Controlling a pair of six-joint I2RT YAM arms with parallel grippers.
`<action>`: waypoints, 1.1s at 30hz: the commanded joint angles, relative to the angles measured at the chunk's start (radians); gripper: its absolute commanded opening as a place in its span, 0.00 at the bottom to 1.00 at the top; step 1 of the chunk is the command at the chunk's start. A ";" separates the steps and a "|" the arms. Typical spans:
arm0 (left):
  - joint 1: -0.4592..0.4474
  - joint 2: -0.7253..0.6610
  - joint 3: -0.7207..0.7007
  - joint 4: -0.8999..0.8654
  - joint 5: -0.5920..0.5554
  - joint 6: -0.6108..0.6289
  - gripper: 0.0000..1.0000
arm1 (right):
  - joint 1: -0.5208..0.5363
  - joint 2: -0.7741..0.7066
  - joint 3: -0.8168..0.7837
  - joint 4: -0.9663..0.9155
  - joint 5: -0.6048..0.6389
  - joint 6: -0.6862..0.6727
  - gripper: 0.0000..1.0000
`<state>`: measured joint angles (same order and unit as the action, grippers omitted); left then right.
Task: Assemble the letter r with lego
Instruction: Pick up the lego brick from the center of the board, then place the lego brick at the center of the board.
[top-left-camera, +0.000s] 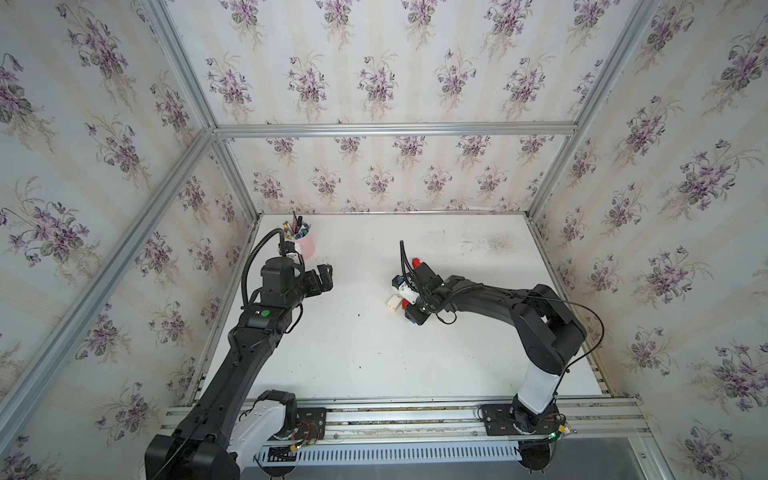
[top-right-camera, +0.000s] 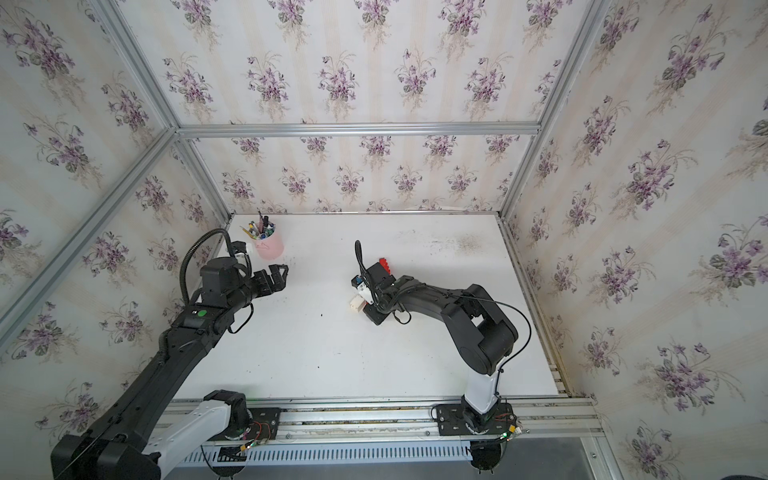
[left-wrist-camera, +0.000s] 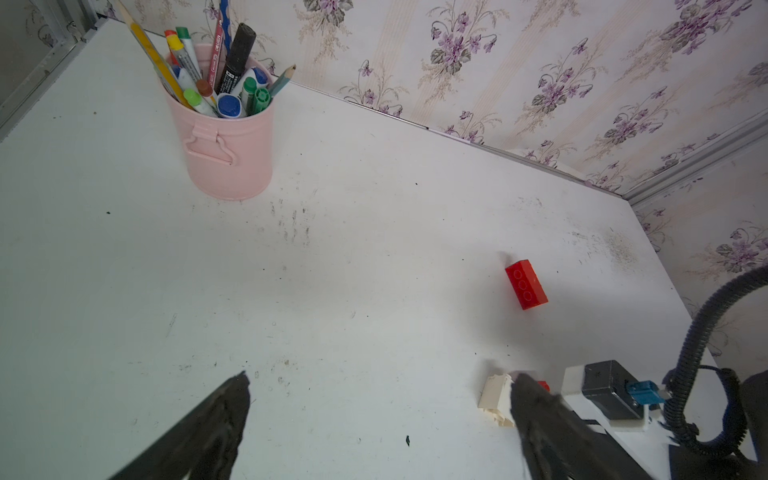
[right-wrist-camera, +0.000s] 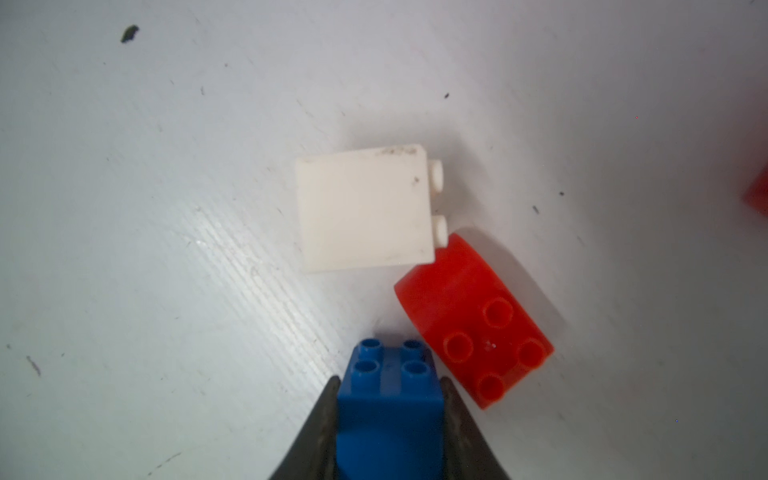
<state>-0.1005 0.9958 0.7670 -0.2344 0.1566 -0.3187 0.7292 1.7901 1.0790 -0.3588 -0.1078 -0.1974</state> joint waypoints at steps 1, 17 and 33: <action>0.001 0.018 0.011 0.014 0.026 0.000 1.00 | 0.002 -0.053 -0.029 0.023 -0.042 -0.005 0.30; -0.245 0.509 0.316 -0.126 -0.024 0.017 0.87 | 0.021 -0.129 -0.106 0.130 -0.053 0.215 0.32; -0.364 0.783 0.453 -0.175 -0.025 -0.015 0.70 | 0.108 -0.092 -0.130 0.140 0.019 0.371 0.41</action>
<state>-0.4633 1.7664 1.2133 -0.4004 0.1307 -0.3210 0.8356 1.7027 0.9508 -0.2440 -0.0978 0.1356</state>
